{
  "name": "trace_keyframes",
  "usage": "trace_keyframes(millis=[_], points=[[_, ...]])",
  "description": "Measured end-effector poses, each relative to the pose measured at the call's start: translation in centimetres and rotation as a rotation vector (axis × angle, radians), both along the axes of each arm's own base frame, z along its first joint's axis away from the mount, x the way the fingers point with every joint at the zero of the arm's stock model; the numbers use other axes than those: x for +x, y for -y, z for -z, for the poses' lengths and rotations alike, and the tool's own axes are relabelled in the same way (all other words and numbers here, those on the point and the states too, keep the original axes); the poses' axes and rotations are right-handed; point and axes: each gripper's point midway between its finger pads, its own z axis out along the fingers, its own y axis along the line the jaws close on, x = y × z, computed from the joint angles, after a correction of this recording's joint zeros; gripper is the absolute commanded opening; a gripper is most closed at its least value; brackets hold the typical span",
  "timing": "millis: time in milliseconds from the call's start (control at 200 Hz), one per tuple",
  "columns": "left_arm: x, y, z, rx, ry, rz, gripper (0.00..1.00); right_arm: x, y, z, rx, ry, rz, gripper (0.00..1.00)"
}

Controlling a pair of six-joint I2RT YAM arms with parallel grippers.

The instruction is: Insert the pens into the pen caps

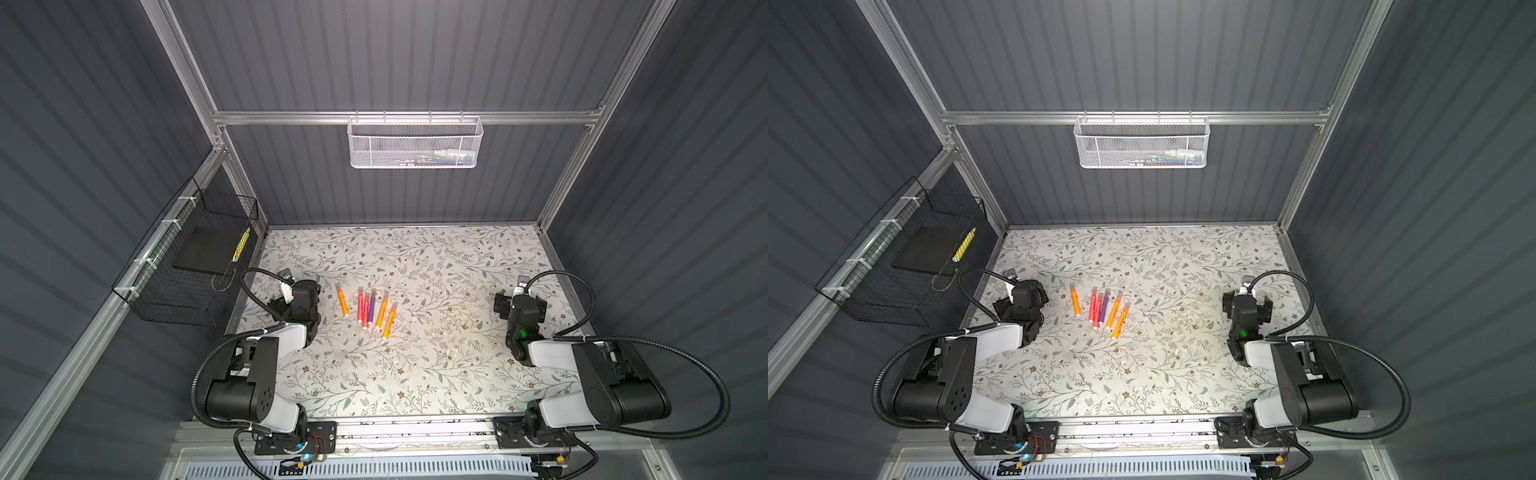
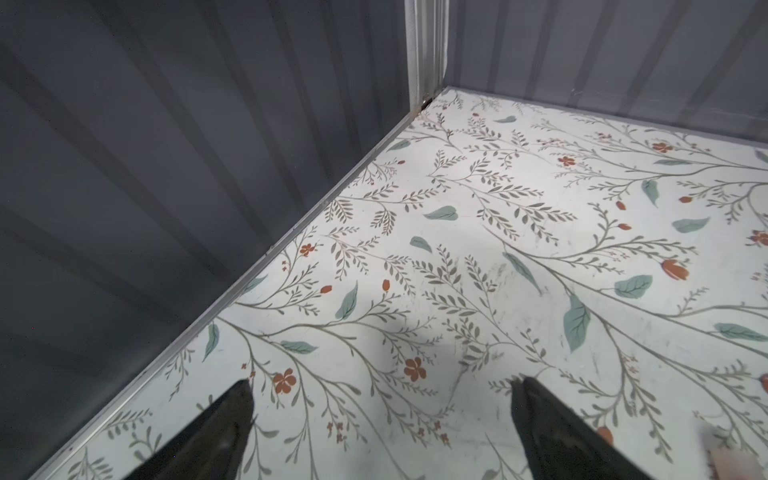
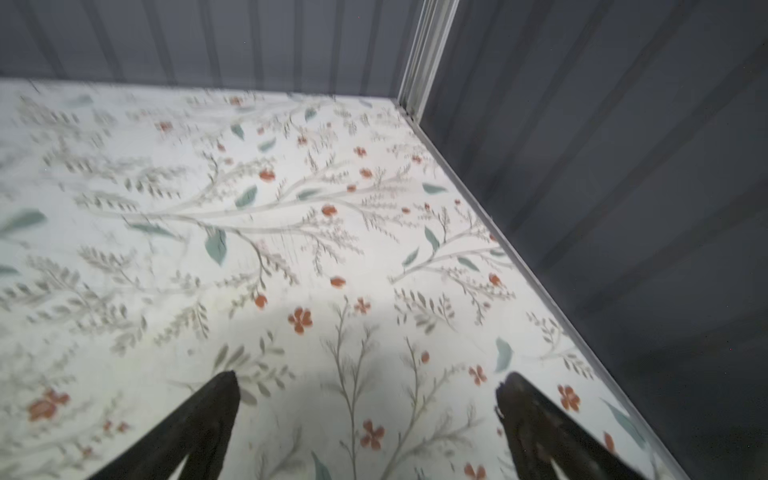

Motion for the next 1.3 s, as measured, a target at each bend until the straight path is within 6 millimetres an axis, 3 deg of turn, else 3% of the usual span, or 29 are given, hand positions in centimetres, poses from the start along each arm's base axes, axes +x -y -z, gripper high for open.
trace_keyframes(millis=[90,240,365,555,1301], points=[[0.1,0.7,-0.3,-0.004,0.039,0.062,0.99,0.4,0.8,-0.8,0.057,0.074,-0.020,0.99],[-0.6,1.2,-0.1,-0.011,0.072,0.114,0.99,0.2,0.7,0.3,0.102,0.062,-0.047,0.99],[-0.2,1.2,2.1,-0.014,0.039,0.130,0.99,0.4,0.3,0.1,0.118,0.071,-0.068,0.99],[1.1,2.9,5.8,-0.021,-0.060,0.240,0.99,0.5,0.2,0.0,0.123,0.075,-0.075,0.99],[1.9,3.6,5.1,-0.020,-0.027,0.285,0.99,0.9,0.0,-0.4,0.135,0.083,-0.089,0.99]])
